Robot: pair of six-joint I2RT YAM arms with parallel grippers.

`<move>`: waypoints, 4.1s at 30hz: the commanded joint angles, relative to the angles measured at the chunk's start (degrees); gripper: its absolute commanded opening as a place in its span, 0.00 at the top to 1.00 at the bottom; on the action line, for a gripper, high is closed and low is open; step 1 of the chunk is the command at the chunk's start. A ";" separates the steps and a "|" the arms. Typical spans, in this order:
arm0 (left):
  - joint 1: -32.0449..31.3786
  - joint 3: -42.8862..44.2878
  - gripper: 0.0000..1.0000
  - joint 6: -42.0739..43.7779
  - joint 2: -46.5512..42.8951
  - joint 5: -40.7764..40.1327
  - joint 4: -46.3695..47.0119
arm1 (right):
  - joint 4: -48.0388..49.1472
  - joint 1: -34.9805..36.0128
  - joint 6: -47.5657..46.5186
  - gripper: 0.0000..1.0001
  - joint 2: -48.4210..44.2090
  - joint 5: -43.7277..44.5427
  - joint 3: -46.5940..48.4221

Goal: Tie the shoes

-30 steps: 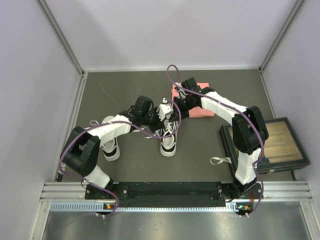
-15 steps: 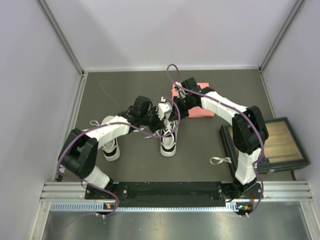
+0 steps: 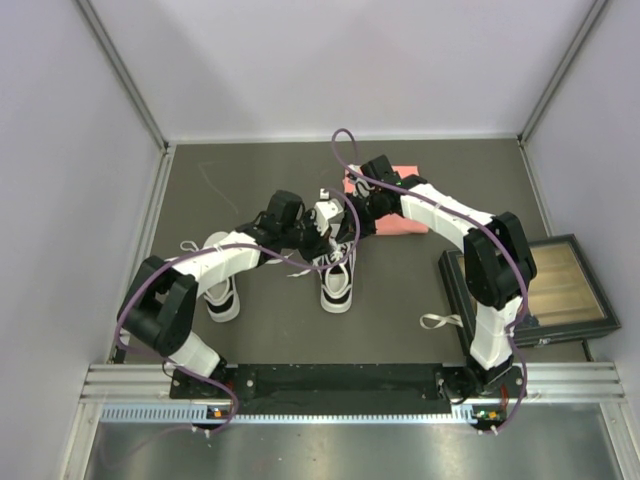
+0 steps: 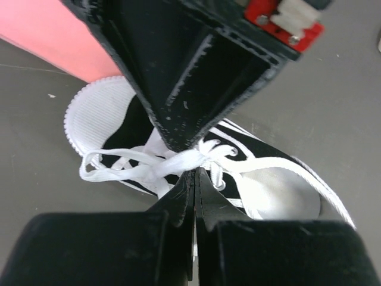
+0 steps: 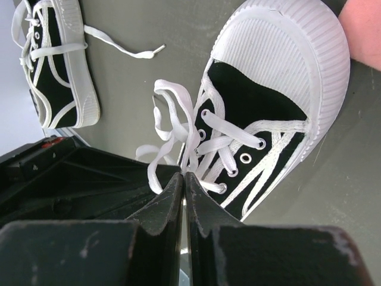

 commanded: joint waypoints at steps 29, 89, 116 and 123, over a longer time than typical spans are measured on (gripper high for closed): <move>-2.00 1.11 1.00 -0.11 6.22 -0.05 5.72 | 2.51 0.73 1.61 0.83 -3.39 -1.88 1.23; -0.86 2.08 1.00 -0.55 7.01 3.20 5.63 | 12.00 -3.32 7.41 0.76 2.50 -8.21 -4.66; -0.68 2.34 1.00 -1.78 7.63 2.85 6.34 | 12.71 -3.49 8.64 0.95 3.55 -11.99 -5.80; -0.68 2.26 1.00 -1.87 7.02 2.33 5.90 | 12.27 -3.49 7.94 1.00 2.15 -10.42 -5.89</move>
